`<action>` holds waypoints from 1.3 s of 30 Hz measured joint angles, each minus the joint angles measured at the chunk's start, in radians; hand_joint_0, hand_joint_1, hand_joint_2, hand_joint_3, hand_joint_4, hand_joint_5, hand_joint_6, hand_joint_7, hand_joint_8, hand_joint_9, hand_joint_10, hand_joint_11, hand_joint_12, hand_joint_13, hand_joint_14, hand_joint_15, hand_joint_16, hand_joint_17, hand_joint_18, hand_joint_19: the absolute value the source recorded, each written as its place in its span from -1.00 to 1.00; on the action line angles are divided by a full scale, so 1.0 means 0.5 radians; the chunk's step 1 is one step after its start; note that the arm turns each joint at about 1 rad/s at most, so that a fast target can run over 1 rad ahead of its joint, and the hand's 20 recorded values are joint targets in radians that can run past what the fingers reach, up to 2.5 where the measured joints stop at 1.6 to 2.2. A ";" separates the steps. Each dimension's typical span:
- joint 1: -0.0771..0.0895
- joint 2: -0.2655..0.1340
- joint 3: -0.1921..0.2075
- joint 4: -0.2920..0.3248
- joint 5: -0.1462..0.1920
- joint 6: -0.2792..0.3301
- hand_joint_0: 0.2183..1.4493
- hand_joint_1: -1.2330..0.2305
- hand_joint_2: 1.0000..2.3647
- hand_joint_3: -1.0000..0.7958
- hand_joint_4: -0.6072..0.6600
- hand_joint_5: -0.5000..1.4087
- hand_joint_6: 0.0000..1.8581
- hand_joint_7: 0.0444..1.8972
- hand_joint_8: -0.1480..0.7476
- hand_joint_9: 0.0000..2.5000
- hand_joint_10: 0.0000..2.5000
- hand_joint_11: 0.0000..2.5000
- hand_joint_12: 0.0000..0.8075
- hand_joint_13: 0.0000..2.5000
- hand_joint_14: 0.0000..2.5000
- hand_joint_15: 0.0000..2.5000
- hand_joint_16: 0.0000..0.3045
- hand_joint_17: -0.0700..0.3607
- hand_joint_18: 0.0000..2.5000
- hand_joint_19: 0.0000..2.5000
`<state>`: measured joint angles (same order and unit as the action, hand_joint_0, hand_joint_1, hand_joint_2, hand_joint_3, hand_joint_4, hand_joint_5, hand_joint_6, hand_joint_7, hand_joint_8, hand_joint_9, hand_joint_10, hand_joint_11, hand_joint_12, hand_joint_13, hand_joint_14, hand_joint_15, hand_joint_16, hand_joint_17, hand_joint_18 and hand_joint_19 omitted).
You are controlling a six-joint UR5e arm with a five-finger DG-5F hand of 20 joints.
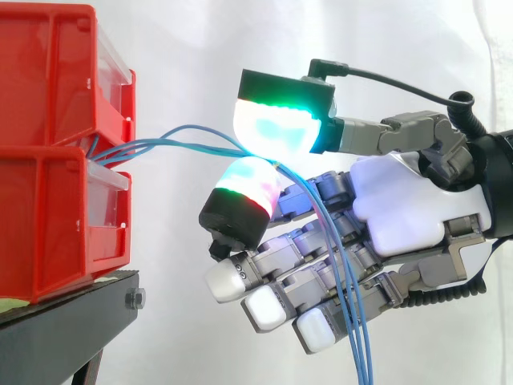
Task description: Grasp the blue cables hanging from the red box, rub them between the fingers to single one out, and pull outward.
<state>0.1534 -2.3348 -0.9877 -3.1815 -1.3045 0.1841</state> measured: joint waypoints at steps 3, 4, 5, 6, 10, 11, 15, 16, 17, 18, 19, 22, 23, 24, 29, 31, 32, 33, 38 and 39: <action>0.000 0.000 0.000 0.000 -0.005 0.000 -0.20 -0.55 -0.98 -0.27 -0.03 -0.67 -0.03 0.18 -0.13 -0.45 -0.99 -0.71 -0.11 -0.39 -0.98 -0.58 -0.70 -0.20 -0.43 -0.58; 0.000 -0.001 0.000 0.000 -0.006 0.000 -0.17 -0.56 -0.99 -0.30 -0.02 -0.67 -0.02 0.19 -0.14 -0.45 -0.99 -0.72 -0.11 -0.39 -0.98 -0.58 -0.70 -0.20 -0.43 -0.59; 0.000 0.000 0.000 0.000 -0.007 0.000 -0.15 -0.56 -0.99 -0.34 -0.03 -0.67 -0.02 0.17 -0.14 -0.45 -0.99 -0.73 -0.12 -0.39 -0.98 -0.58 -0.70 -0.20 -0.43 -0.60; 0.000 0.000 0.000 0.001 -0.007 0.000 -0.14 -0.56 -0.99 -0.38 -0.04 -0.67 -0.02 0.14 -0.15 -0.45 -0.99 -0.72 -0.12 -0.39 -0.98 -0.58 -0.70 -0.20 -0.42 -0.60; 0.001 0.000 0.000 0.002 -0.001 0.000 -0.12 -0.56 -1.00 -0.44 -0.01 -0.67 -0.02 0.07 -0.16 -0.45 -0.99 -0.73 -0.13 -0.38 -0.98 -0.59 -0.70 -0.20 -0.42 -0.61; 0.000 -0.001 0.000 0.002 -0.001 0.000 -0.14 -0.56 -1.00 -0.44 0.01 -0.67 -0.02 0.06 -0.16 -0.45 -0.99 -0.73 -0.13 -0.38 -0.98 -0.59 -0.70 -0.21 -0.42 -0.61; 0.000 -0.001 0.000 0.003 0.002 0.000 -0.37 -0.49 -1.00 -0.44 0.06 -0.65 -0.04 0.08 -0.15 -0.42 -0.99 -0.72 -0.12 -0.37 -0.98 -0.58 -0.71 -0.21 -0.42 -0.58; 0.000 -0.001 0.000 0.003 0.002 0.000 -0.41 -0.46 -1.00 -0.44 0.07 -0.65 -0.04 0.09 -0.15 -0.42 -0.99 -0.72 -0.12 -0.37 -0.98 -0.57 -0.70 -0.20 -0.42 -0.57; 0.000 -0.002 0.000 0.003 0.003 0.000 -0.45 -0.43 -1.00 -0.44 0.08 -0.65 -0.04 0.08 -0.14 -0.41 -0.99 -0.72 -0.11 -0.37 -0.98 -0.57 -0.70 -0.20 -0.42 -0.58; 0.000 -0.001 -0.001 0.003 0.003 0.000 -0.47 -0.41 -1.00 -0.44 0.08 -0.65 -0.04 0.09 -0.13 -0.40 -0.99 -0.72 -0.10 -0.37 -0.98 -0.57 -0.70 -0.19 -0.41 -0.57; 0.001 -0.001 -0.002 0.003 0.003 0.000 -0.49 -0.39 -1.00 -0.44 0.08 -0.65 -0.04 0.09 -0.13 -0.40 -0.99 -0.72 -0.09 -0.36 -0.99 -0.57 -0.69 -0.19 -0.41 -0.57; 0.001 -0.002 -0.012 0.003 0.004 0.000 -0.52 -0.32 -1.00 -0.44 0.07 -0.64 -0.04 0.08 -0.12 -0.39 -0.99 -0.72 -0.08 -0.36 -0.98 -0.57 -0.69 -0.18 -0.41 -0.57; 0.000 -0.001 -0.022 0.003 0.003 0.000 -0.52 -0.31 -1.00 -0.44 0.08 -0.64 -0.04 0.09 -0.11 -0.39 -0.99 -0.73 -0.07 -0.35 -0.98 -0.57 -0.69 -0.18 -0.41 -0.57; 0.000 -0.001 -0.035 0.003 0.003 0.001 -0.52 -0.27 -1.00 -0.44 0.07 -0.64 -0.04 0.09 -0.11 -0.38 -0.99 -0.73 -0.07 -0.35 -0.99 -0.57 -0.69 -0.18 -0.41 -0.56; 0.003 0.000 -0.133 0.032 -0.002 0.016 -0.54 -0.19 -1.00 -0.44 0.07 -0.64 -0.05 0.12 -0.10 -0.36 -0.99 -0.72 -0.06 -0.35 -0.99 -0.56 -0.68 -0.16 -0.41 -0.55; 0.004 0.000 -0.152 0.065 -0.004 0.016 -0.55 -0.17 -1.00 -0.44 0.06 -0.63 -0.05 0.13 -0.09 -0.36 -0.99 -0.72 -0.05 -0.35 -0.99 -0.57 -0.67 -0.16 -0.42 -0.55; 0.003 0.000 -0.157 0.077 -0.005 0.016 -0.55 -0.16 -1.00 -0.44 0.06 -0.63 -0.05 0.13 -0.09 -0.36 -0.99 -0.73 -0.05 -0.35 -0.99 -0.57 -0.67 -0.15 -0.42 -0.54; 0.002 0.000 -0.160 0.088 -0.006 0.016 -0.55 -0.15 -1.00 -0.44 0.06 -0.63 -0.05 0.13 -0.08 -0.36 -0.99 -0.72 -0.05 -0.35 -0.98 -0.57 -0.67 -0.15 -0.42 -0.54; -0.002 0.000 -0.165 0.110 -0.013 0.017 -0.56 -0.14 -1.00 -0.44 0.07 -0.63 -0.06 0.13 -0.07 -0.36 -0.99 -0.72 -0.03 -0.35 -0.98 -0.57 -0.66 -0.14 -0.42 -0.54; -0.003 0.000 -0.165 0.112 -0.018 0.017 -0.56 -0.14 -1.00 -0.44 0.07 -0.63 -0.06 0.14 -0.07 -0.36 -0.99 -0.73 -0.03 -0.35 -0.98 -0.57 -0.66 -0.14 -0.42 -0.54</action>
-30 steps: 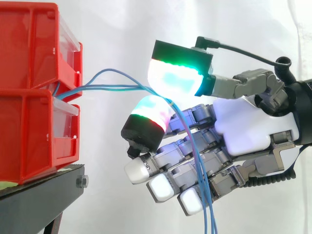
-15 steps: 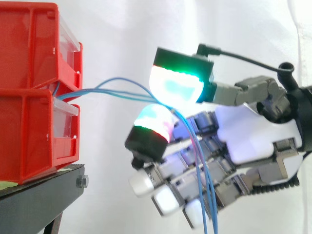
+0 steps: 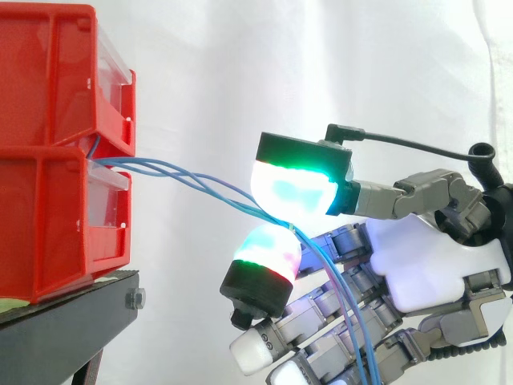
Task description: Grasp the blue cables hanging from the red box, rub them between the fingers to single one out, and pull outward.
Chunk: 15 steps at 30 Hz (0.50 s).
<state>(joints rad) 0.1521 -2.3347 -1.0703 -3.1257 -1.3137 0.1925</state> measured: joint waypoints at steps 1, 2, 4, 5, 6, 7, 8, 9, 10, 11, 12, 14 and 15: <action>-0.001 0.000 0.000 0.000 -0.008 0.000 -0.54 -0.13 -1.00 -0.44 0.07 -0.63 -0.06 0.14 -0.07 -0.36 -0.99 -0.72 -0.03 -0.36 -0.99 -0.57 -0.67 -0.15 -0.43 -0.53; -0.002 0.000 0.000 0.000 -0.019 0.000 -0.53 -0.14 -1.00 -0.44 0.06 -0.63 -0.06 0.14 -0.08 -0.36 -0.99 -0.72 -0.04 -0.36 -0.99 -0.57 -0.67 -0.15 -0.43 -0.53; -0.005 0.000 0.000 0.000 -0.056 -0.001 -0.42 -0.20 -0.99 -0.32 0.05 -0.64 -0.06 0.18 -0.10 -0.37 -0.99 -0.72 -0.08 -0.37 -0.98 -0.56 -0.69 -0.19 -0.45 -0.52; -0.007 0.000 0.000 -0.001 -0.074 -0.001 -0.41 -0.23 -0.99 -0.27 0.05 -0.64 -0.06 0.19 -0.09 -0.37 -0.99 -0.72 -0.08 -0.37 -0.98 -0.56 -0.70 -0.19 -0.45 -0.52; -0.010 0.000 -0.001 -0.002 -0.098 -0.001 -0.40 -0.28 -0.98 -0.21 0.06 -0.64 -0.05 0.19 -0.10 -0.38 -0.99 -0.71 -0.09 -0.37 -0.98 -0.56 -0.70 -0.19 -0.45 -0.52; -0.012 0.000 -0.001 -0.002 -0.112 -0.001 -0.39 -0.32 -0.98 -0.17 0.05 -0.64 -0.05 0.18 -0.09 -0.39 -0.99 -0.72 -0.08 -0.37 -0.98 -0.56 -0.70 -0.19 -0.45 -0.53; -0.015 0.000 -0.001 -0.003 -0.122 -0.001 -0.38 -0.34 -0.98 -0.16 0.05 -0.64 -0.05 0.16 -0.10 -0.39 -0.99 -0.72 -0.09 -0.37 -0.98 -0.56 -0.70 -0.20 -0.45 -0.53; -0.018 0.000 -0.001 -0.003 -0.132 -0.002 -0.35 -0.39 -0.98 -0.14 0.05 -0.65 -0.04 0.16 -0.12 -0.42 -0.99 -0.72 -0.09 -0.38 -0.98 -0.57 -0.70 -0.19 -0.45 -0.54; -0.020 0.000 -0.001 -0.004 -0.136 -0.002 -0.33 -0.42 -0.98 -0.13 0.03 -0.65 -0.04 0.17 -0.12 -0.42 -0.99 -0.71 -0.09 -0.38 -0.98 -0.57 -0.70 -0.19 -0.45 -0.55; -0.023 0.000 -0.001 -0.004 -0.140 -0.002 -0.32 -0.44 -0.98 -0.14 0.01 -0.66 -0.03 0.21 -0.12 -0.43 -0.99 -0.71 -0.10 -0.38 -0.98 -0.57 -0.70 -0.19 -0.45 -0.56; -0.025 0.000 -0.001 -0.004 -0.141 -0.002 -0.26 -0.50 -0.98 -0.15 -0.02 -0.66 -0.03 0.22 -0.12 -0.44 -0.99 -0.72 -0.11 -0.39 -0.98 -0.58 -0.70 -0.19 -0.44 -0.57; -0.031 0.000 -0.001 -0.004 -0.142 -0.003 -0.21 -0.52 -0.98 -0.19 -0.04 -0.67 -0.02 0.22 -0.14 -0.46 -0.99 -0.71 -0.10 -0.40 -0.98 -0.58 -0.69 -0.19 -0.44 -0.59; -0.037 0.000 -0.001 -0.004 -0.143 -0.003 -0.19 -0.54 -0.98 -0.21 0.00 -0.68 -0.02 0.23 -0.14 -0.46 -0.99 -0.72 -0.10 -0.40 -0.99 -0.59 -0.69 -0.19 -0.44 -0.60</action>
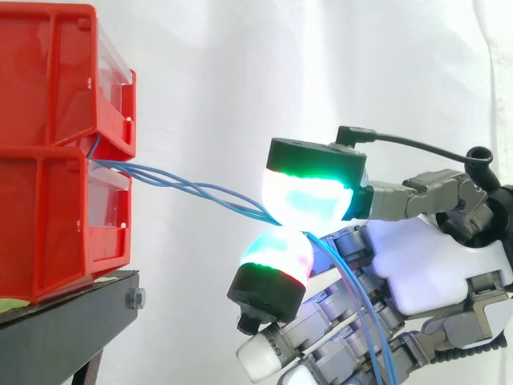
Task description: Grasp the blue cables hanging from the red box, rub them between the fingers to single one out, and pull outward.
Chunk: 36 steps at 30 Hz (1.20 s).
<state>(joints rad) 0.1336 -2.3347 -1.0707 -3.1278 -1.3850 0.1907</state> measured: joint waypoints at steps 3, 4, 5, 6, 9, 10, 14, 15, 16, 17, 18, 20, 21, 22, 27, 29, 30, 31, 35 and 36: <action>-0.016 -0.001 0.000 0.000 0.001 -0.002 -0.14 -0.57 -1.00 -0.44 0.04 -0.68 -0.02 0.09 -0.16 -0.48 -0.99 -0.72 -0.12 -0.40 -0.98 -0.59 -0.70 -0.19 -0.44 -0.61; -0.020 -0.001 0.000 0.000 0.001 -0.004 -0.15 -0.57 -1.00 -0.44 0.07 -0.67 -0.02 0.08 -0.17 -0.48 -0.99 -0.72 -0.13 -0.40 -0.98 -0.59 -0.70 -0.19 -0.44 -0.61; -0.023 -0.001 0.000 0.000 0.001 -0.005 -0.20 -0.57 -1.00 -0.44 0.07 -0.67 -0.03 0.09 -0.17 -0.48 -0.99 -0.72 -0.13 -0.40 -0.98 -0.59 -0.70 -0.19 -0.44 -0.60; -0.026 -0.001 0.000 0.000 0.002 -0.006 -0.30 -0.55 -1.00 -0.44 0.08 -0.67 -0.03 0.08 -0.17 -0.46 -0.99 -0.71 -0.14 -0.40 -0.98 -0.58 -0.70 -0.20 -0.44 -0.59; -0.030 -0.002 0.000 0.004 0.002 -0.009 -0.45 -0.49 -1.00 -0.44 0.09 -0.66 -0.03 0.08 -0.16 -0.45 -0.99 -0.72 -0.12 -0.39 -0.98 -0.58 -0.69 -0.18 -0.43 -0.57; -0.030 -0.002 0.000 0.004 0.002 -0.009 -0.52 -0.44 -1.00 -0.44 0.09 -0.66 -0.03 0.08 -0.14 -0.44 -0.99 -0.72 -0.09 -0.38 -0.98 -0.57 -0.68 -0.16 -0.42 -0.58; -0.030 -0.001 0.000 0.006 0.003 -0.010 -0.60 -0.25 -1.00 -0.44 0.09 -0.65 -0.04 0.09 -0.08 -0.40 -0.99 -0.73 -0.03 -0.36 -0.99 -0.57 -0.66 -0.13 -0.41 -0.57; -0.031 -0.001 0.000 0.006 0.003 -0.010 -0.61 -0.24 -1.00 -0.44 0.09 -0.64 -0.04 0.09 -0.08 -0.39 -0.99 -0.73 -0.02 -0.36 -0.99 -0.57 -0.65 -0.12 -0.41 -0.56; -0.031 -0.002 0.000 0.006 0.003 -0.010 -0.61 -0.21 -1.00 -0.44 0.08 -0.64 -0.04 0.09 -0.07 -0.39 -0.99 -0.72 -0.01 -0.36 -0.98 -0.57 -0.65 -0.12 -0.41 -0.56; -0.031 -0.002 0.000 0.006 0.003 -0.010 -0.60 -0.18 -1.00 -0.44 0.09 -0.64 -0.05 0.10 -0.08 -0.38 -0.99 -0.73 -0.02 -0.36 -0.99 -0.57 -0.65 -0.12 -0.41 -0.56; -0.031 -0.002 0.000 0.006 0.002 -0.010 -0.59 -0.16 -1.00 -0.44 0.08 -0.64 -0.05 0.11 -0.08 -0.38 -0.99 -0.73 -0.03 -0.36 -0.99 -0.56 -0.66 -0.13 -0.42 -0.56; -0.031 -0.002 0.000 0.006 0.002 -0.011 -0.53 -0.10 -1.00 -0.44 0.05 -0.64 -0.05 0.12 -0.09 -0.38 -0.99 -0.72 -0.06 -0.37 -0.98 -0.56 -0.67 -0.16 -0.44 -0.54; -0.031 -0.002 0.000 0.006 0.002 -0.012 -0.51 -0.09 -1.00 -0.44 0.05 -0.64 -0.05 0.13 -0.11 -0.38 -0.99 -0.72 -0.07 -0.37 -0.98 -0.56 -0.68 -0.16 -0.44 -0.53; -0.031 -0.002 0.000 0.006 0.002 -0.012 -0.46 -0.08 -1.00 -0.43 0.04 -0.64 -0.06 0.14 -0.12 -0.38 -0.99 -0.71 -0.09 -0.37 -0.98 -0.56 -0.69 -0.18 -0.45 -0.52; -0.031 -0.001 0.000 0.006 0.003 -0.011 -0.41 -0.12 -0.98 -0.15 0.03 -0.64 -0.05 0.13 -0.09 -0.36 -0.99 -0.72 -0.05 -0.35 -0.98 -0.56 -0.66 -0.14 -0.43 -0.54; -0.031 -0.002 -0.001 0.006 0.003 -0.011 -0.42 -0.18 -0.99 -0.06 0.06 -0.65 -0.04 0.09 -0.04 -0.36 -0.99 -0.72 0.01 -0.34 -0.98 -0.57 -0.64 -0.10 -0.40 -0.56; -0.031 -0.002 -0.001 0.006 0.003 -0.011 -0.41 -0.20 -0.99 -0.03 0.05 -0.65 -0.04 0.10 -0.03 -0.37 -0.99 -0.73 0.02 -0.34 -0.99 -0.57 -0.63 -0.09 -0.40 -0.56; -0.031 -0.002 -0.001 0.006 0.003 -0.011 -0.40 -0.26 -0.99 0.01 0.08 -0.65 -0.03 0.10 -0.03 -0.37 -0.99 -0.72 0.03 -0.34 -0.99 -0.57 -0.63 -0.08 -0.39 -0.57; -0.031 -0.002 -0.002 0.007 0.003 -0.011 -0.35 -0.38 -0.98 -0.03 0.06 -0.67 -0.02 0.07 -0.08 -0.42 -0.99 -0.71 -0.04 -0.37 -0.98 -0.57 -0.66 -0.13 -0.43 -0.56; -0.031 -0.002 -0.001 0.007 0.003 -0.011 -0.33 -0.41 -0.98 -0.06 0.05 -0.67 -0.03 0.08 -0.11 -0.44 -0.99 -0.71 -0.07 -0.38 -0.98 -0.57 -0.67 -0.16 -0.45 -0.56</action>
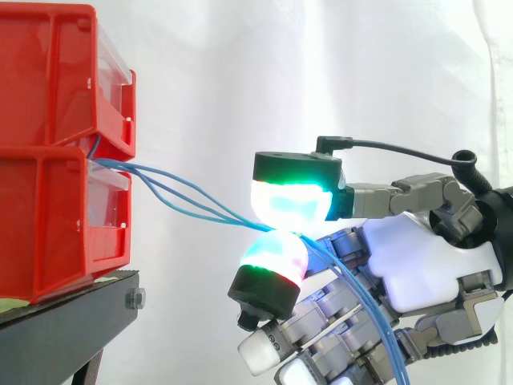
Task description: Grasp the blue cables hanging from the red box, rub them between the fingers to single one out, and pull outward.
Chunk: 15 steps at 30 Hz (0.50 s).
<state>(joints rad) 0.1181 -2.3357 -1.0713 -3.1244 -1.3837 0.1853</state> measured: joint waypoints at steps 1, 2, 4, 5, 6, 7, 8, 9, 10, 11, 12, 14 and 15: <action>0.000 0.000 0.000 0.001 0.000 0.000 -0.32 -0.43 -0.98 -0.07 0.05 -0.67 -0.03 0.09 -0.12 -0.44 -0.99 -0.71 -0.09 -0.39 -0.98 -0.56 -0.68 -0.17 -0.45 -0.56; 0.000 0.000 0.000 0.001 0.000 0.000 -0.32 -0.45 -0.98 -0.09 0.04 -0.67 -0.03 0.09 -0.13 -0.45 -0.99 -0.70 -0.09 -0.39 -0.98 -0.57 -0.69 -0.18 -0.46 -0.55; 0.000 0.000 -0.001 0.001 0.000 0.000 -0.28 -0.47 -0.98 -0.15 0.03 -0.68 -0.03 0.07 -0.15 -0.46 -0.99 -0.70 -0.11 -0.39 -0.98 -0.57 -0.69 -0.18 -0.46 -0.57; 0.000 0.000 -0.001 0.001 0.000 0.000 -0.28 -0.47 -0.98 -0.17 0.04 -0.68 -0.03 0.06 -0.15 -0.46 -0.99 -0.70 -0.11 -0.40 -0.98 -0.57 -0.69 -0.18 -0.46 -0.57; 0.000 0.000 -0.001 0.000 0.000 0.000 -0.27 -0.48 -0.98 -0.18 0.04 -0.68 -0.03 0.06 -0.15 -0.46 -0.99 -0.70 -0.11 -0.40 -0.98 -0.57 -0.69 -0.18 -0.46 -0.56; 0.000 0.000 -0.001 0.000 0.000 0.000 -0.27 -0.47 -0.98 -0.19 0.04 -0.68 -0.03 0.05 -0.15 -0.46 -0.99 -0.70 -0.11 -0.40 -0.98 -0.57 -0.69 -0.18 -0.46 -0.56; 0.000 0.000 -0.001 0.001 0.000 0.000 -0.27 -0.48 -0.98 -0.19 0.04 -0.68 -0.03 0.05 -0.16 -0.46 -0.99 -0.70 -0.11 -0.40 -0.98 -0.57 -0.69 -0.18 -0.46 -0.56; 0.000 0.000 -0.001 0.001 0.000 0.000 -0.27 -0.48 -0.98 -0.20 0.05 -0.68 -0.03 0.04 -0.16 -0.46 -0.99 -0.70 -0.11 -0.40 -0.98 -0.57 -0.69 -0.18 -0.46 -0.57; 0.000 0.000 -0.001 0.001 0.000 0.000 -0.26 -0.48 -0.98 -0.22 0.04 -0.68 -0.03 0.03 -0.16 -0.46 -0.99 -0.71 -0.12 -0.40 -0.98 -0.57 -0.69 -0.18 -0.46 -0.56; 0.000 0.000 -0.001 0.001 0.000 0.000 -0.26 -0.49 -0.98 -0.24 0.04 -0.68 -0.03 0.04 -0.15 -0.46 -0.99 -0.70 -0.12 -0.40 -0.98 -0.57 -0.69 -0.18 -0.46 -0.57; 0.000 0.000 -0.002 0.001 0.000 0.000 -0.23 -0.53 -0.99 -0.30 0.02 -0.68 -0.03 0.05 -0.15 -0.47 -0.99 -0.71 -0.12 -0.40 -0.98 -0.57 -0.69 -0.18 -0.46 -0.59; 0.000 0.000 -0.002 0.001 0.000 0.000 -0.18 -0.57 -1.00 -0.39 0.04 -0.68 -0.03 0.09 -0.17 -0.48 -0.99 -0.72 -0.11 -0.41 -0.98 -0.58 -0.69 -0.18 -0.46 -0.60; 0.000 0.000 -0.002 0.000 0.000 0.000 -0.16 -0.58 -1.00 -0.43 0.04 -0.68 -0.03 0.07 -0.17 -0.49 -0.99 -0.72 -0.12 -0.41 -0.98 -0.59 -0.69 -0.18 -0.46 -0.60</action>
<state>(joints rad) 0.1181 -2.3355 -1.0722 -3.1243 -1.3837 0.1853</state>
